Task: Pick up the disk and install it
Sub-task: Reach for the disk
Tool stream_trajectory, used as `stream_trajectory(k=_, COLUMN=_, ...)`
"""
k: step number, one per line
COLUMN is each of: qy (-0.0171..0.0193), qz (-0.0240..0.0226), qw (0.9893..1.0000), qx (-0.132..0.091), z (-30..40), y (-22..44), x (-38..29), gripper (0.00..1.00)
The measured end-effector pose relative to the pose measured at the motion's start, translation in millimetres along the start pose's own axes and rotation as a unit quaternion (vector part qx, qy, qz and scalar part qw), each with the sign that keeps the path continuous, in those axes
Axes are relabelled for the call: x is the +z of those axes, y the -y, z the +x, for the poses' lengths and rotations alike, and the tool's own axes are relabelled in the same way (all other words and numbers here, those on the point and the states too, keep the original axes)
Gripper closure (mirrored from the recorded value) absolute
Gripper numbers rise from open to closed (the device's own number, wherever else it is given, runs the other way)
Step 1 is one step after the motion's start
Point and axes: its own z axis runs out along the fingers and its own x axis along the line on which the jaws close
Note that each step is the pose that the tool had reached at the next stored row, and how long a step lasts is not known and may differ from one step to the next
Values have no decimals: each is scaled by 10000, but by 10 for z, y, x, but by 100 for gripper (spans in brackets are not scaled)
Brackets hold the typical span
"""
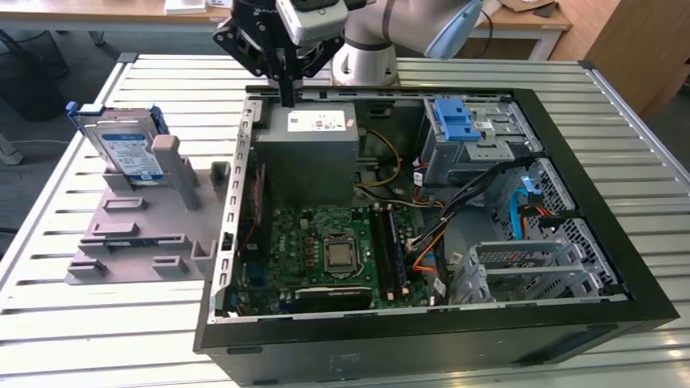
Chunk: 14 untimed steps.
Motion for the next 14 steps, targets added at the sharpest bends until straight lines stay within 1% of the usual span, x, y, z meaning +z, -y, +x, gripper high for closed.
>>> stream_trajectory(k=4, qy=0, qz=0, qw=10000, qx=0, z=15, y=1, x=0, gripper=89)
stream_trajectory(k=14, qy=0, qz=0, qw=10000, qx=0, z=79, y=5, x=2, gripper=89)
